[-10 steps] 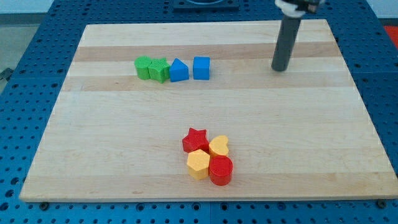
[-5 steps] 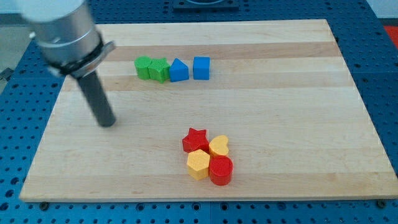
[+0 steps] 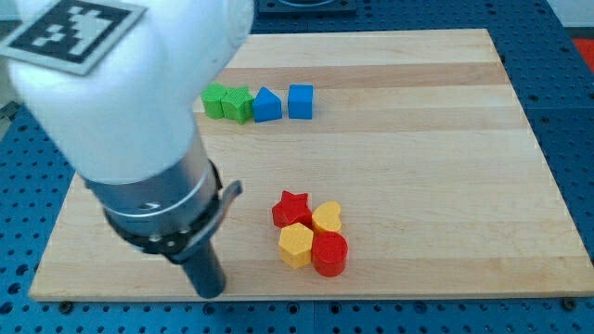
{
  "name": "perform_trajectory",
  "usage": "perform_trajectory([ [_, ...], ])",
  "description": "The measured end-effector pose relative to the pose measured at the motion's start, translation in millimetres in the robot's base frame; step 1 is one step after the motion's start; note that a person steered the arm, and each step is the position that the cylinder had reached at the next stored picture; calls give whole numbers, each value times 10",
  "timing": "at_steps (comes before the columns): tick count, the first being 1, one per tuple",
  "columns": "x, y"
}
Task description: Move the yellow heart right to the blue cube
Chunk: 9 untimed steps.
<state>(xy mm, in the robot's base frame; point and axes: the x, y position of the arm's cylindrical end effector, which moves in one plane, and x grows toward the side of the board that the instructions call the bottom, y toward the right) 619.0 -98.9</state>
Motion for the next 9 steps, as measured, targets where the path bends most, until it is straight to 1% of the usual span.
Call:
perform_trajectory([
  [2,0,409],
  [5,-23,1560],
  [6,-249,1578],
  [8,-939,1519],
  [9,-1259,1321],
])
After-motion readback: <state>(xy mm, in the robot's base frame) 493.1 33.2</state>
